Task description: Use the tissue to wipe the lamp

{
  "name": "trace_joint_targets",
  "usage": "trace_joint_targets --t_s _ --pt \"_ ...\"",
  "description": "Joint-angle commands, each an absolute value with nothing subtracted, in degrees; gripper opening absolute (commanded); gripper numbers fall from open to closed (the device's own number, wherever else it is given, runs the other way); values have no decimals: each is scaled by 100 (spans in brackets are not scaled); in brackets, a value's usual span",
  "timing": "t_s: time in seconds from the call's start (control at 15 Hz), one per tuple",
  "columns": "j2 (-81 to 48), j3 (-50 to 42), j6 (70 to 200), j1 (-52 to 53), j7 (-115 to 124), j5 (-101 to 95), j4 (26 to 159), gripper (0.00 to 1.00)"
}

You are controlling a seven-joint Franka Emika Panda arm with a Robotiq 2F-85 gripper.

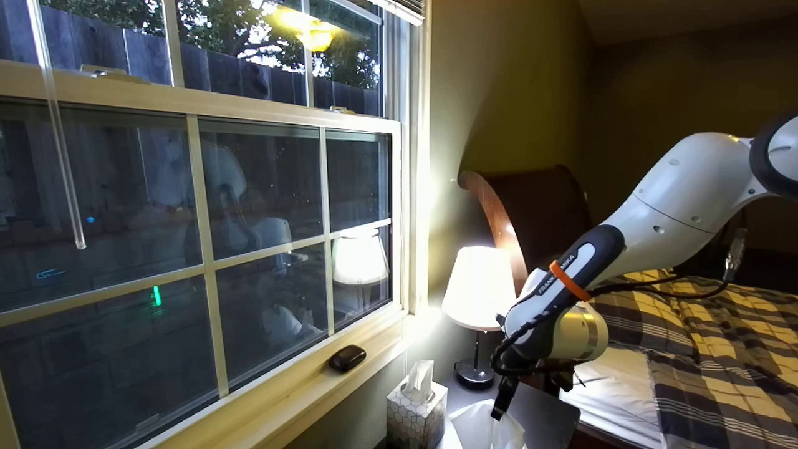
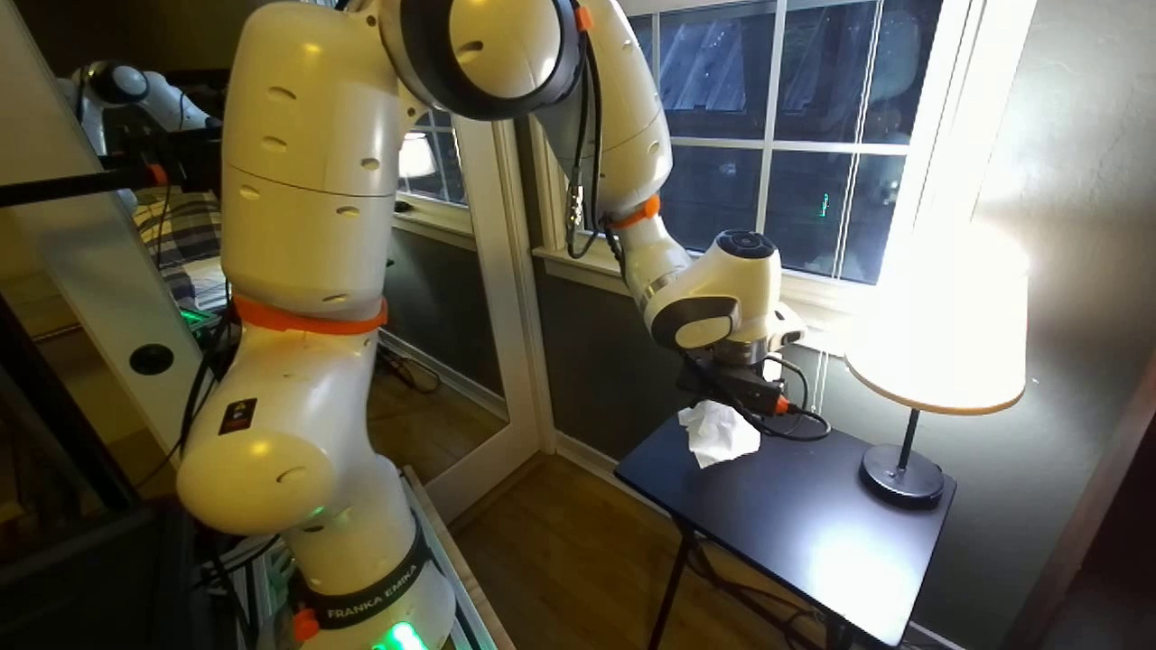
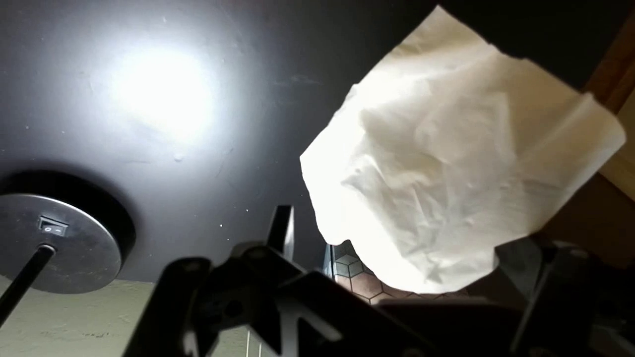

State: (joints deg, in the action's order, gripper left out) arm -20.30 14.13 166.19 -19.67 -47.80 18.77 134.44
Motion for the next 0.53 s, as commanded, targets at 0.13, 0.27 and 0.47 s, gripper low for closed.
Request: trace_joint_targets --t_s 0.13,0.27,0.47 --pt "-1908 1152 15585 -1849 -4405 1578 13570 100" --pt "-2038 1047 14792 -1841 -4368 1707 13333 100" --pt "-2305 1054 14081 -1989 -4801 2235 12978 100"
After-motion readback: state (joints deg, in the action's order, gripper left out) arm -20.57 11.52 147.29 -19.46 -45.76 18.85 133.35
